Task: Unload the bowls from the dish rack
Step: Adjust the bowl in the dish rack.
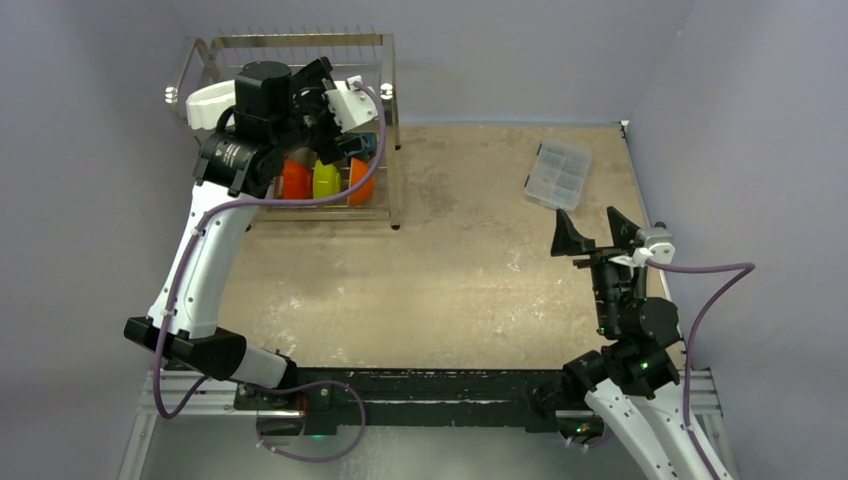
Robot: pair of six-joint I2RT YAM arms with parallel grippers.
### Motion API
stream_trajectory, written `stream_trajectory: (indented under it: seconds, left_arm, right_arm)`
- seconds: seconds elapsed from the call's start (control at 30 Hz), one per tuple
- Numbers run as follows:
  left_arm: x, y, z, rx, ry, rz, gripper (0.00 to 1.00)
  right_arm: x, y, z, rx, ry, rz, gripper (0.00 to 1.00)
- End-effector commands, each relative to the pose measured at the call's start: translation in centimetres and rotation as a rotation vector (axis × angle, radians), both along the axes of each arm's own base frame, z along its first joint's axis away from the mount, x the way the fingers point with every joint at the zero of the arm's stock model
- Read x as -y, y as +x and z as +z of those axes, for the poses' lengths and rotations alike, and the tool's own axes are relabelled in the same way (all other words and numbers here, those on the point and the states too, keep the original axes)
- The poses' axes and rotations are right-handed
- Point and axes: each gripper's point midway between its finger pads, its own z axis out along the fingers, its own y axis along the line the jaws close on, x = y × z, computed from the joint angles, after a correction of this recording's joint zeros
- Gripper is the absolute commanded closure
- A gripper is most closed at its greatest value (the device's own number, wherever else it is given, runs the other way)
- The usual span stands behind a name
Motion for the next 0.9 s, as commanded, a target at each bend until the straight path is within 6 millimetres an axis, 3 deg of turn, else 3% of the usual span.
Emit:
stream_trajectory:
  seconds: [0.0, 0.23, 0.5, 0.87]
  left_arm:
    - [-1.1, 0.0, 1.9, 0.051, 0.019, 0.042, 0.03]
    - [-0.6, 0.7, 1.5, 0.029, 0.019, 0.027, 0.05]
    - [1.2, -0.3, 2.3, -0.003, -0.036, -0.064, 0.07]
    - [1.8, 0.3, 0.7, -0.069, -0.033, -0.078, 0.13]
  right_arm:
    - [0.0, -0.5, 1.4, 0.060, 0.009, 0.009, 0.01]
    - [0.6, -0.9, 1.7, 0.077, 0.026, -0.012, 0.01]
    - [1.0, -1.5, 2.2, 0.105, 0.043, -0.018, 0.01]
    - [1.1, -1.9, 2.5, 0.120, 0.050, -0.014, 0.01]
